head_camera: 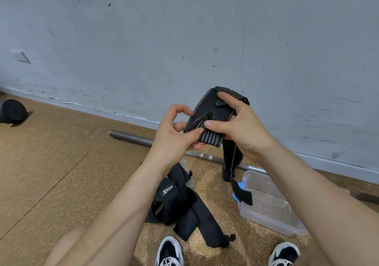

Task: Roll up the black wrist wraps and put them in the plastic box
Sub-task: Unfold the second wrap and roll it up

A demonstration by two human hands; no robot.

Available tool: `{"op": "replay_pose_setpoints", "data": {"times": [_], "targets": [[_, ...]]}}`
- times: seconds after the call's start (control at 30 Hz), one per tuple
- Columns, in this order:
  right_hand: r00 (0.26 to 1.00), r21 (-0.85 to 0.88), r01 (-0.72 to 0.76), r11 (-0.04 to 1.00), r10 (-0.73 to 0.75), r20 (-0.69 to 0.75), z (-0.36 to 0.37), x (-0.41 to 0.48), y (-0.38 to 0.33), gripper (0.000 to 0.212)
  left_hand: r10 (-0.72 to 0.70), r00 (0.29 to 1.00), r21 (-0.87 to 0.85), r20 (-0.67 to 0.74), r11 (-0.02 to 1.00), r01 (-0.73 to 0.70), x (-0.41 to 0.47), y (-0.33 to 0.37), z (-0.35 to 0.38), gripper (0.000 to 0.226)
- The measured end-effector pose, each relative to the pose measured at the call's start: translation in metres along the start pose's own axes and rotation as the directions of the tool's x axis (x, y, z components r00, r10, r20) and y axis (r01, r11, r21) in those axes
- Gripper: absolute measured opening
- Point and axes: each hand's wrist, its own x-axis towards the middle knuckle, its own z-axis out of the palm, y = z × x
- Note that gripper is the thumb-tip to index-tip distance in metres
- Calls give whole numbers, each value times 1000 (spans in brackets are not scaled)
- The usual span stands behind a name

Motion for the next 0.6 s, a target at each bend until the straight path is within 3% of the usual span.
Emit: {"op": "replay_pose_setpoints", "data": {"times": [0.13, 0.23, 0.3, 0.4, 0.6], "targets": [[1000, 61, -20, 998, 20, -12, -2, -3, -3, 89, 18, 997, -16, 81, 1000, -17, 0, 3, -1, 31], [996, 242, -86, 967, 74, 57, -4, -7, -11, 82, 39, 955, -171, 293, 985, 12, 0, 9, -12, 41], [990, 330, -125, 936, 98, 97, -7, -9, -16, 80, 71, 920, -187, 386, 982, 2, -1, 12, -18, 51], [979, 388, -180, 904, 125, 164, -7, -12, -19, 86, 99, 926, -141, 363, 989, -50, -3, 15, -18, 45], [955, 400, -235, 886, 134, 265, -5, -16, -18, 75, 76, 922, -121, 379, 992, -32, -6, 26, -18, 30]]}}
